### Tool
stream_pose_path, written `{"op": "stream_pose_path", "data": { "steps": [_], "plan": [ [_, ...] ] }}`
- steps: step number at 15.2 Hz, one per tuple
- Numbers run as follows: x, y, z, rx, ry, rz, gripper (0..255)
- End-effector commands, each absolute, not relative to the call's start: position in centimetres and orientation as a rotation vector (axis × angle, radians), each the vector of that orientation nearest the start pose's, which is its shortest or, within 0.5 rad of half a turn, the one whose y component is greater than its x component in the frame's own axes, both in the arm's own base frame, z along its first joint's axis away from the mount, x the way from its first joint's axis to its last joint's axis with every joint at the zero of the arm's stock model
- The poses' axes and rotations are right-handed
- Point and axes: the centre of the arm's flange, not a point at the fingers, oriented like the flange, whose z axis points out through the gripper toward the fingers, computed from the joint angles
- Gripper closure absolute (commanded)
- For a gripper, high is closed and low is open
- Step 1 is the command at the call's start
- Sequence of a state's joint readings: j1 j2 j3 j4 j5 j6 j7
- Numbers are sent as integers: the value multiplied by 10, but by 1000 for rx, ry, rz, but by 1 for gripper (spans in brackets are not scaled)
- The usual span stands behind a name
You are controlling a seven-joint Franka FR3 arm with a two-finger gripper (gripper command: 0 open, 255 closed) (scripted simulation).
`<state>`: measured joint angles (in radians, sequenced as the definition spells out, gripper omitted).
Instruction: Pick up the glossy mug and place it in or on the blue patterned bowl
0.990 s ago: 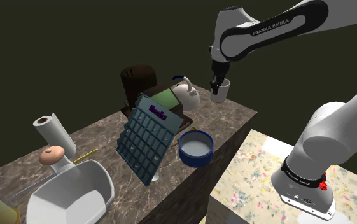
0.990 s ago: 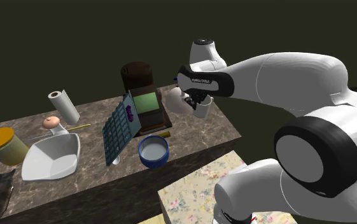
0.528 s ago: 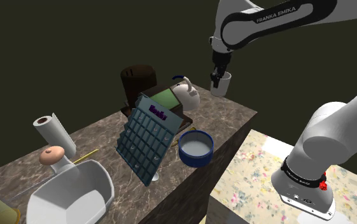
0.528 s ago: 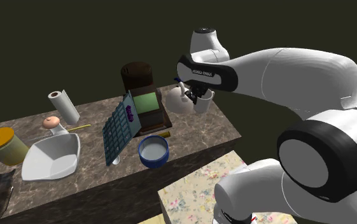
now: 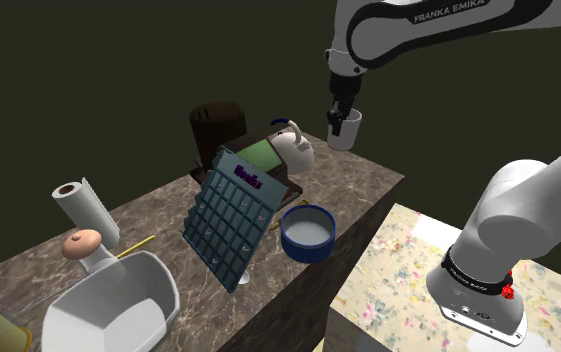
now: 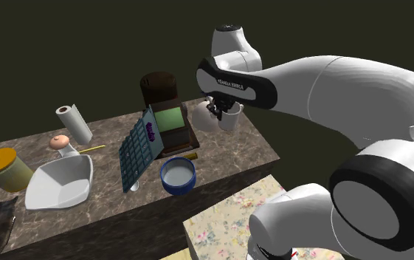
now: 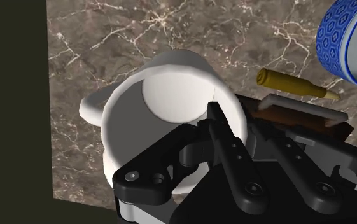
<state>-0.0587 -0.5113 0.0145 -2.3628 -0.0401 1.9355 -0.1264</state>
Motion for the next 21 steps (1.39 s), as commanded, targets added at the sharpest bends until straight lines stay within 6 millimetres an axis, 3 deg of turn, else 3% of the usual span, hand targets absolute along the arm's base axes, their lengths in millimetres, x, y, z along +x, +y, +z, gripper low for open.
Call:
{"op": "stream_pose_path", "data": {
  "steps": [1,18,19,21],
  "plan": [
    [398,5,524,-3188,-147,-127,255],
    [347,223,542,-3188,-147,-127,255],
    [344,234,543,-3188,-147,-127,255],
    [344,234,532,-3188,-147,-127,255]
  ]
}}
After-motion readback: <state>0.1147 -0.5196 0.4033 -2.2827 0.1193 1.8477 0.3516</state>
